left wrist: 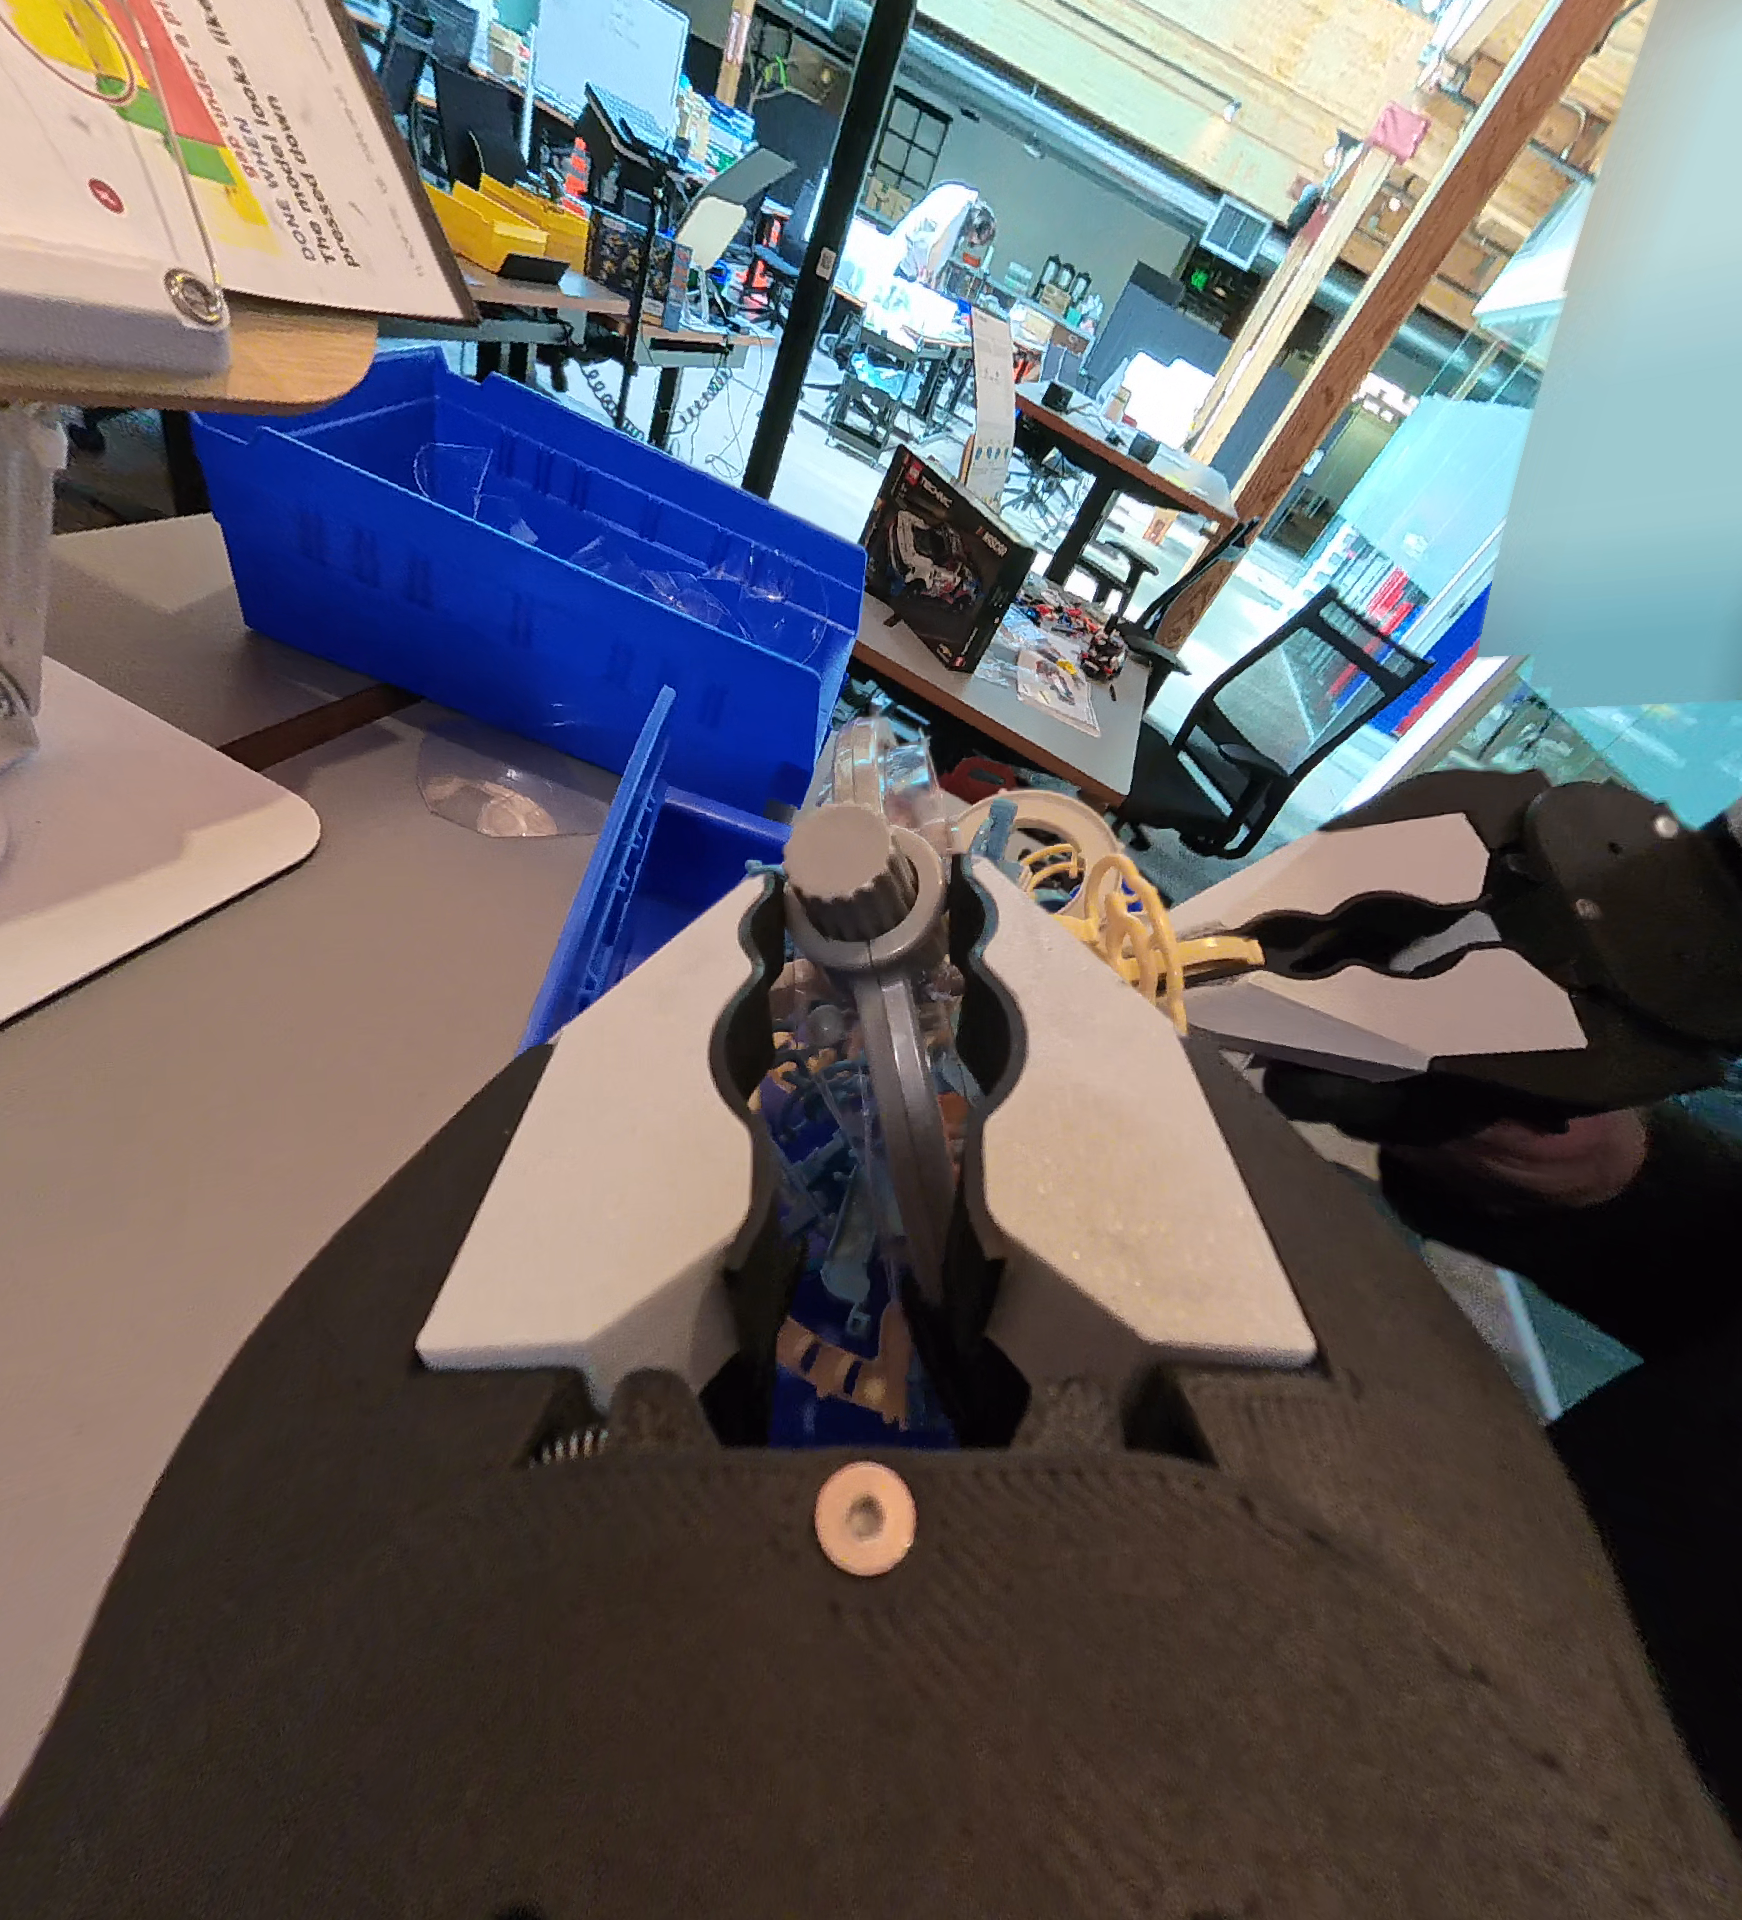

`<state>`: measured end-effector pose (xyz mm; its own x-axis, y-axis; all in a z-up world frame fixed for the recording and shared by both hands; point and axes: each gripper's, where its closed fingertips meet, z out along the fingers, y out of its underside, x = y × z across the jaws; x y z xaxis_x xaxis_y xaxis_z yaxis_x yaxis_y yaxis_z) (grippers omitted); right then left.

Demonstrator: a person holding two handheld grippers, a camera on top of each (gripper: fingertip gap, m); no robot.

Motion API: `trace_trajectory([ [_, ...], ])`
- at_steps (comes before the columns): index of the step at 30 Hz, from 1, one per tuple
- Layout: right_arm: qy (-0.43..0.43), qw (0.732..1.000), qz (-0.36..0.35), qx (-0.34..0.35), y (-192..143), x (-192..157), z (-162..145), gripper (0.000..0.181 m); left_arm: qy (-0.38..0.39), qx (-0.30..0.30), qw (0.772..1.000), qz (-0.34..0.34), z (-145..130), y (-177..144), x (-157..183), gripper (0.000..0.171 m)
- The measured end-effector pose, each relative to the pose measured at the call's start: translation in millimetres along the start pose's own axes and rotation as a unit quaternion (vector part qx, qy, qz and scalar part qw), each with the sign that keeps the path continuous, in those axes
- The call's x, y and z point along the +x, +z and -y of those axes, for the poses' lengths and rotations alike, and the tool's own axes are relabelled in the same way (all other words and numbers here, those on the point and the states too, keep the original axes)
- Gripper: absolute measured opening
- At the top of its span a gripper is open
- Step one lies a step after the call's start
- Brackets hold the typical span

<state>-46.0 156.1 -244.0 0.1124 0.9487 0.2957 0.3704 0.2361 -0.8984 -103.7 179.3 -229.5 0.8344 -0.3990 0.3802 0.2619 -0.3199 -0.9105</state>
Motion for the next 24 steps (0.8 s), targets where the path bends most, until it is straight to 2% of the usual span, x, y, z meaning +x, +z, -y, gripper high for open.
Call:
trace_trajectory([
  [6, 0.005, 1.0, 0.025, 0.0, -14, -1, 9, 0.013, 0.009, -0.001, 1.0, -0.002, -1, -7, 0, 0.03],
  [9, 0.036, 0.998, 0.051, -0.007, -20, 6, 11, 0.035, 0.034, 0.001, 0.999, -0.011, 1, -9, 9, 0.03],
  [12, 0.032, 0.997, 0.073, -0.005, -19, 10, 18, 0.055, 0.052, 0.0, 0.998, -0.021, 3, -9, 18, 0.03],
  [15, 0.012, 0.994, 0.113, -0.009, -15, 6, 25, 0.06, 0.067, -0.002, 0.997, -0.022, 4, -8, 22, 0.03],
  [18, 0.009, 0.988, 0.146, -0.046, -8, 1, 17, 0.062, 0.098, -0.004, 0.995, -0.023, 6, -9, 28, 0.03],
  [19, 0.019, 0.986, 0.161, -0.047, -8, -2, 17, 0.057, 0.1, -0.001, 0.995, -0.025, 7, -9, 29, 0.03],
  [20, 0.026, 0.982, 0.181, -0.054, -9, -9, 15, 0.044, 0.101, 0.002, 0.995, -0.028, 7, -10, 30, 0.03],
  [24, 0.037, 0.982, 0.172, -0.07, -7, -11, 11, 0.041, 0.118, 0.004, 0.993, -0.025, 7, -12, 32, 0.03],
])
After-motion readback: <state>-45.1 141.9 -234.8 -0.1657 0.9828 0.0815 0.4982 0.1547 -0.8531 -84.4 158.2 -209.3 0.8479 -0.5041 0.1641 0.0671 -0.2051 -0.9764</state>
